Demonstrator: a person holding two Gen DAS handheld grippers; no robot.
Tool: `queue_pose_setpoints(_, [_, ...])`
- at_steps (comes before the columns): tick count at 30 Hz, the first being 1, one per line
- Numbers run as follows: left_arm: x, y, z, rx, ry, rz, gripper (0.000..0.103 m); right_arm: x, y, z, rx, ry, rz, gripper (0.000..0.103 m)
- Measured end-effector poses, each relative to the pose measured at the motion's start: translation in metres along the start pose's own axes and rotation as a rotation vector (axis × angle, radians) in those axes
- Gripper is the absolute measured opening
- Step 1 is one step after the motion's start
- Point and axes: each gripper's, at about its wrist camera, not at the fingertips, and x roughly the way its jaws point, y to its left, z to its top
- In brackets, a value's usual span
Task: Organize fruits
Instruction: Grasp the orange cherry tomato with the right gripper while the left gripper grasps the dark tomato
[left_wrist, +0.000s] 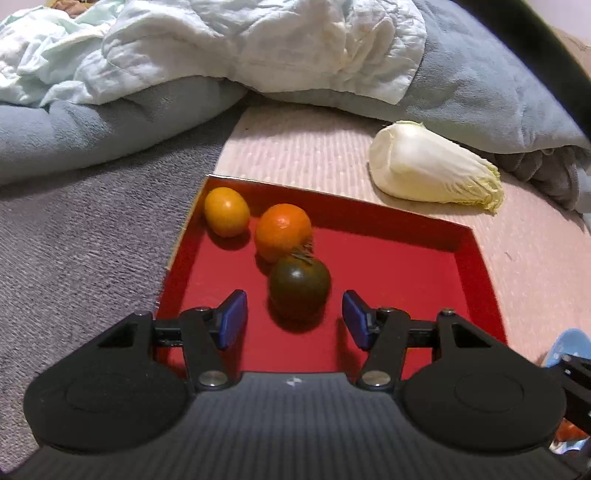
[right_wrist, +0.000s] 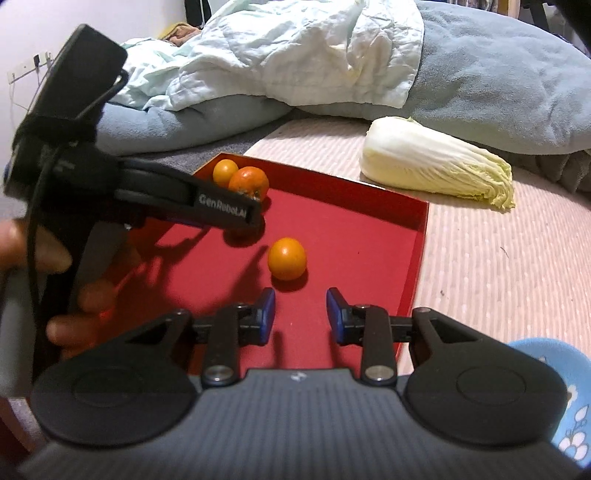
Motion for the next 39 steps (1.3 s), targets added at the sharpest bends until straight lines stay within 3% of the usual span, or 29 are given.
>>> queue_pose_setpoints(13, [0.009,0.001,0.001,-0.013,0.01,-0.021,0.058,0.039,0.011,0.02,-0.056,0.036,0.021,0.038])
queue_pose_setpoints(18, [0.011,0.003,0.003,-0.008,0.003,-0.025,0.058,0.055,0.014,0.023,-0.081,0.05,-0.01,0.039])
queue_pose_setpoints(21, [0.011,0.007,0.003,-0.015,-0.008,-0.021,0.045,0.057,0.011,0.024,-0.082,0.057,-0.013,0.036])
queue_pose_setpoints(27, [0.01,0.014,0.003,-0.033,-0.008,-0.038,0.044,0.05,0.005,0.021,-0.056,0.052,-0.018,0.035])
queue_pose_setpoints(39, [-0.014,0.012,0.0,-0.016,-0.033,-0.047,0.044,-0.004,0.003,0.004,0.011,-0.019,0.007,0.034])
